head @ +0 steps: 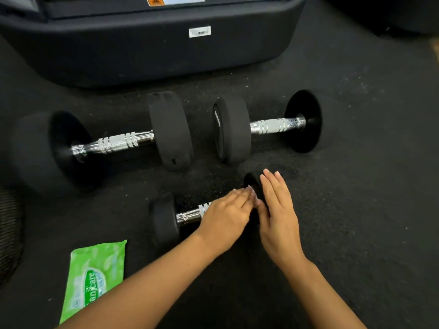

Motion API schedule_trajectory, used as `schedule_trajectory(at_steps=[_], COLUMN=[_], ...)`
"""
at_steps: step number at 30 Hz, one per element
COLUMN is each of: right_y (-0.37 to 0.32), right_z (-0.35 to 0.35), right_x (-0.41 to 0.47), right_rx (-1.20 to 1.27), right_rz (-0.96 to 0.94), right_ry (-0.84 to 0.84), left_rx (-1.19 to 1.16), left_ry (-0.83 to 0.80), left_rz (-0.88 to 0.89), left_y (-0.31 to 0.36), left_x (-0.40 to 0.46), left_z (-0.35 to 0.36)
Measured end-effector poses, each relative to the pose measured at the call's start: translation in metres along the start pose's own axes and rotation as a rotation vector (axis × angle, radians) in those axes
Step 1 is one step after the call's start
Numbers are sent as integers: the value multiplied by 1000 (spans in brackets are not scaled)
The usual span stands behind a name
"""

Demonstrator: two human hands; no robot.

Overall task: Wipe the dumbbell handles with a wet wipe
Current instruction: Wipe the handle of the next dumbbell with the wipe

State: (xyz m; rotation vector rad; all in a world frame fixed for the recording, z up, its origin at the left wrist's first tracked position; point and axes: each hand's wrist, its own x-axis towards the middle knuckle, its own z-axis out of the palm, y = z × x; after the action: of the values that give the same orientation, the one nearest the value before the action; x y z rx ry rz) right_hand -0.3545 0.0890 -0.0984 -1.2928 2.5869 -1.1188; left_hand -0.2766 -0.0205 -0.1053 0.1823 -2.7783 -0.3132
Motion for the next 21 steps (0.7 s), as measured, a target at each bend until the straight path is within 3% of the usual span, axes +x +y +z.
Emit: schedule_trajectory(at_steps=[2,6,17,19,21], right_y=[0,2,1,1,0], right_z=[1,0,-2,-2,-2], right_x=[1,2,5,5,6], right_rx=[14,30,51,42,42], right_rz=[-3,-5,2,-1,10], right_ry=[4,-13,-34,-39,-47], left_rx=[49,122,108,119,77], left_ry=[137,160,138,135,25], left_rz=[140,222,128,64,-83], left_y=[-6,-9,-5,-1,6], left_x=[-8,-17,-13,-9,4], left_z=[11,8,6,9,0])
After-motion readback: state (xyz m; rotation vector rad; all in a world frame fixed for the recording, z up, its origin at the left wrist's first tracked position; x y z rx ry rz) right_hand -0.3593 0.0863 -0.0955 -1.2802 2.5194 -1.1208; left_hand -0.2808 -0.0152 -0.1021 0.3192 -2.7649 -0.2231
